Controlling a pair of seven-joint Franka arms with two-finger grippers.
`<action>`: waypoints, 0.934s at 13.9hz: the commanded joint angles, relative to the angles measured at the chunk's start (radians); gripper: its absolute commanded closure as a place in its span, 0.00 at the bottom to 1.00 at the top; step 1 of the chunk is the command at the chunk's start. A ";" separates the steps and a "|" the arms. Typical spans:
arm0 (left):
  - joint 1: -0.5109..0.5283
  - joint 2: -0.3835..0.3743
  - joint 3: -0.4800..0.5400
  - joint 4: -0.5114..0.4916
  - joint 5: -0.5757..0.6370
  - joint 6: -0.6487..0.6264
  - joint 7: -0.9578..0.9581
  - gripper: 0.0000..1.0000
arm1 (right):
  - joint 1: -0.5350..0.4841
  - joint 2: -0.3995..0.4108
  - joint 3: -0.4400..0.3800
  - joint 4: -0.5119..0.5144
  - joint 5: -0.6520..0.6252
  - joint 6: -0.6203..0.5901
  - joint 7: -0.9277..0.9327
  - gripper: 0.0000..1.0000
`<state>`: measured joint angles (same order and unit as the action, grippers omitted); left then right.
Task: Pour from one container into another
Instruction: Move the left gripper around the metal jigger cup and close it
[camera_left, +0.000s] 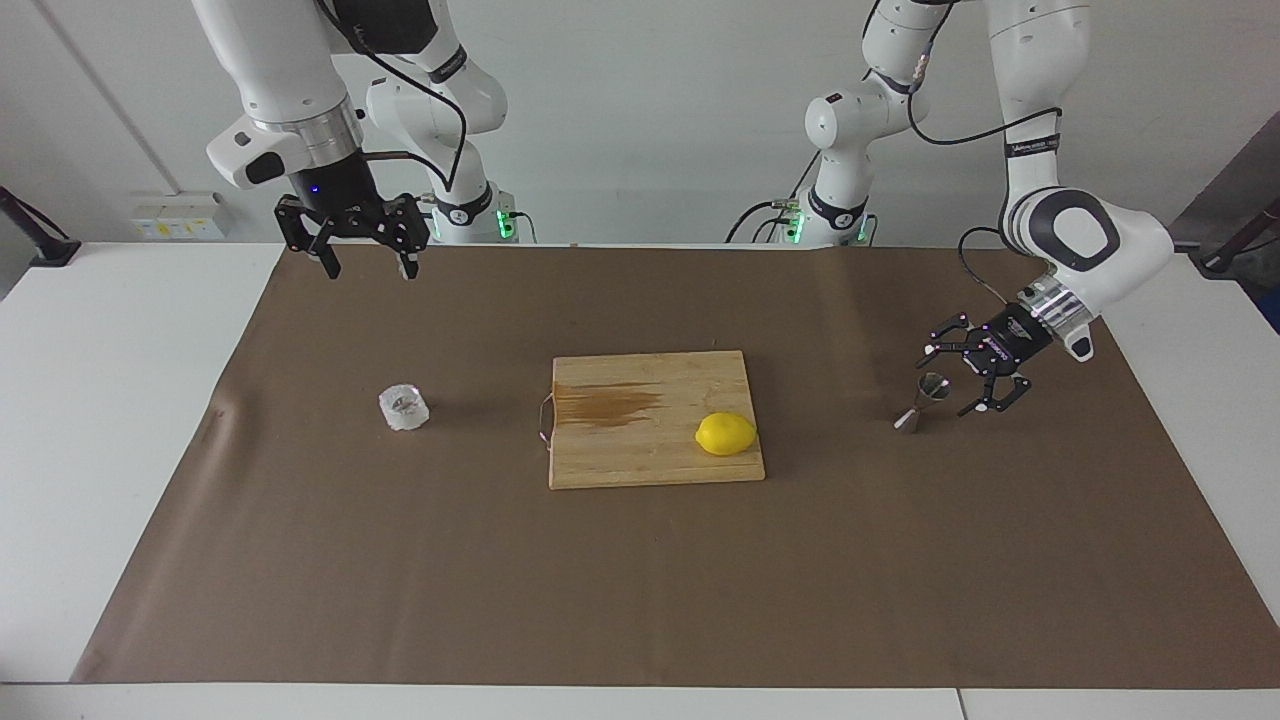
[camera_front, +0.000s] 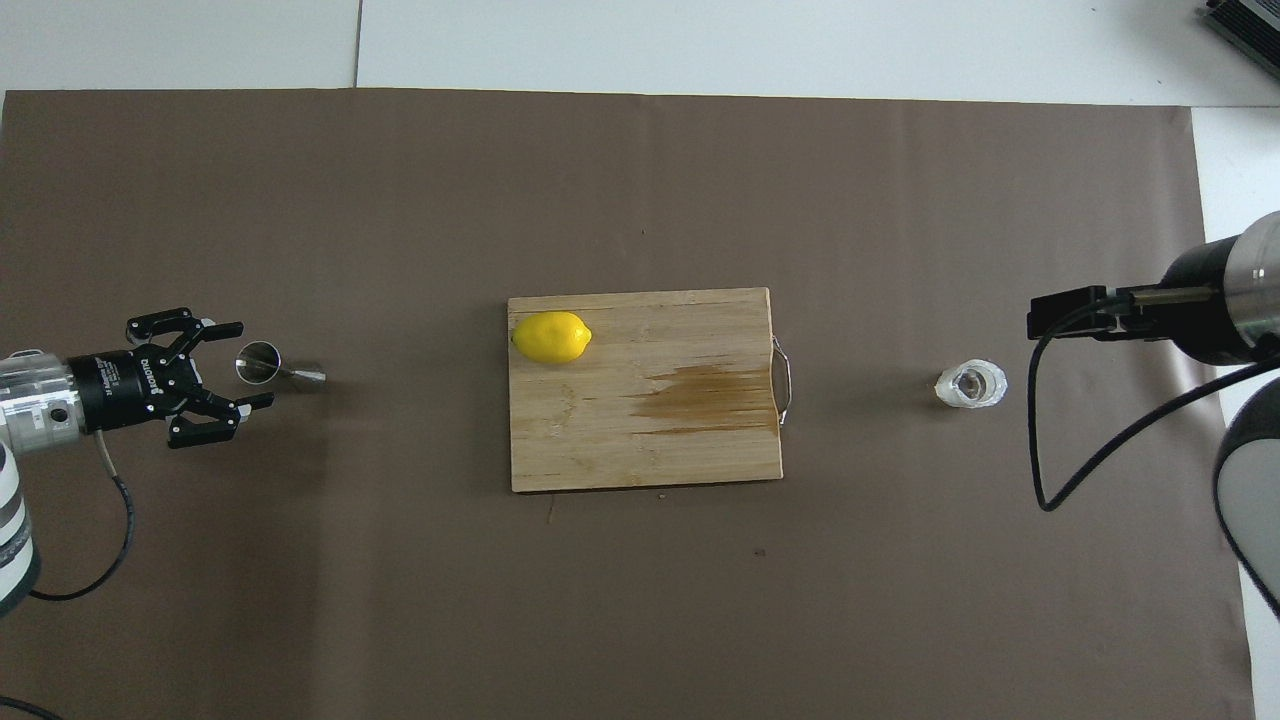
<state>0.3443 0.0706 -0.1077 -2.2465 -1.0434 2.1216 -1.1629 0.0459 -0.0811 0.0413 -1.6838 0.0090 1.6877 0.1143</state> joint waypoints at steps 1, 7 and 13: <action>-0.016 -0.034 0.006 -0.030 -0.023 0.009 0.005 0.00 | -0.009 -0.023 0.002 -0.028 -0.003 0.014 -0.018 0.00; -0.041 -0.037 0.006 -0.035 -0.029 0.020 0.005 0.02 | -0.009 -0.023 0.002 -0.027 -0.003 0.014 -0.018 0.00; -0.024 -0.041 0.011 -0.044 -0.029 0.018 0.037 0.12 | -0.009 -0.023 0.002 -0.028 -0.003 0.014 -0.018 0.00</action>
<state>0.3201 0.0621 -0.1024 -2.2503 -1.0473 2.1240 -1.1519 0.0458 -0.0811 0.0413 -1.6839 0.0090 1.6877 0.1143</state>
